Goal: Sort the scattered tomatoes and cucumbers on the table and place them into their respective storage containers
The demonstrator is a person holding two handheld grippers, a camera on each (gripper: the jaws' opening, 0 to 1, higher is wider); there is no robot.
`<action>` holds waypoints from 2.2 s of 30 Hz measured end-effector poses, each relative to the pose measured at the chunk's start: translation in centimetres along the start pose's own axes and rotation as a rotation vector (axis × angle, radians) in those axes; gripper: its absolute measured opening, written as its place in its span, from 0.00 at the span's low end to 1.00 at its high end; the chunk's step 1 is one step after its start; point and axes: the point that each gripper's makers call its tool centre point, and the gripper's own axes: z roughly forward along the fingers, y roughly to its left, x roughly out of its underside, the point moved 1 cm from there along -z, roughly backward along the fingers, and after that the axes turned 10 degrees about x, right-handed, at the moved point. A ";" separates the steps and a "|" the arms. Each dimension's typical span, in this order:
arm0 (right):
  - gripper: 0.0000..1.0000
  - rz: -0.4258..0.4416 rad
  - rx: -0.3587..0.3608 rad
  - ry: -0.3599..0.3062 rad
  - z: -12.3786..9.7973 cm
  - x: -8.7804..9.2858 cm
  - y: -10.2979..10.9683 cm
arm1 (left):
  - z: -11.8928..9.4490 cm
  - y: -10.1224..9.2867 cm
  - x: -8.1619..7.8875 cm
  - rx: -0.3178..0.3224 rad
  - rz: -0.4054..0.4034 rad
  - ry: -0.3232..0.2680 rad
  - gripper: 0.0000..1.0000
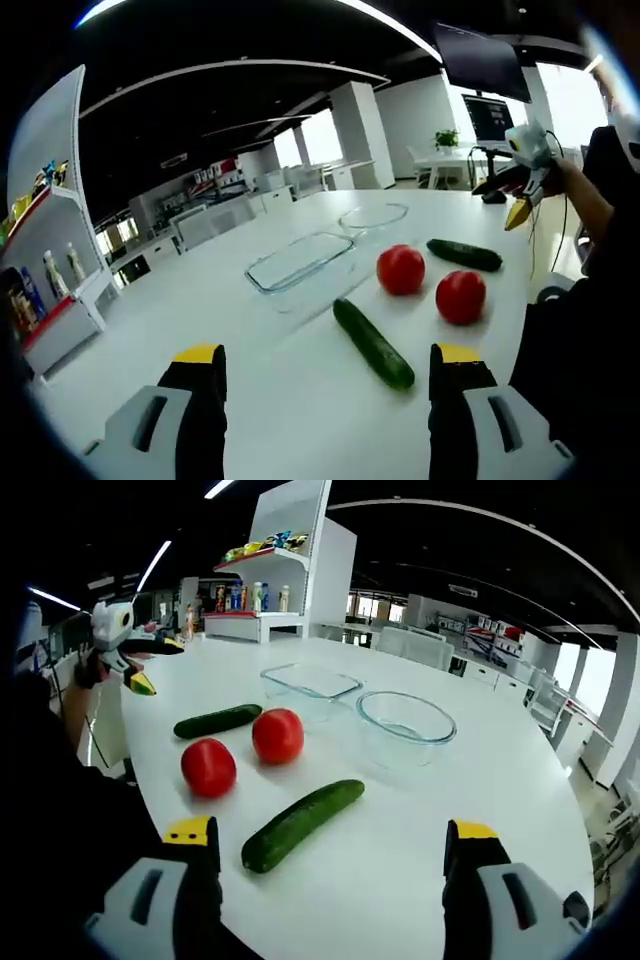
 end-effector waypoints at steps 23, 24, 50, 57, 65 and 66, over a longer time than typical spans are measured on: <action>0.89 0.011 -0.004 0.009 -0.4 1.1 -0.3 | 2.6 -0.4 -0.6 0.017 -0.013 0.035 0.82; 0.89 0.015 -0.002 0.010 -0.4 1.2 -0.4 | 2.7 -0.5 -0.7 0.020 -0.013 0.039 0.83; 0.88 -0.009 -0.027 0.014 -0.5 2.0 0.3 | 3.4 -3.3 -2.0 0.130 -0.067 -0.057 0.95; 0.87 -0.001 -0.024 -0.013 -0.5 1.4 -0.2 | 4.5 -3.5 -2.4 0.116 -0.056 -0.037 0.91; 0.87 0.009 -0.024 0.008 0.2 2.2 -0.5 | 6.4 -2.6 -0.7 0.066 -0.080 0.050 0.92; 0.87 0.009 -0.029 0.005 0.2 2.3 -0.3 | 6.5 -2.7 -0.6 0.063 -0.085 0.051 0.91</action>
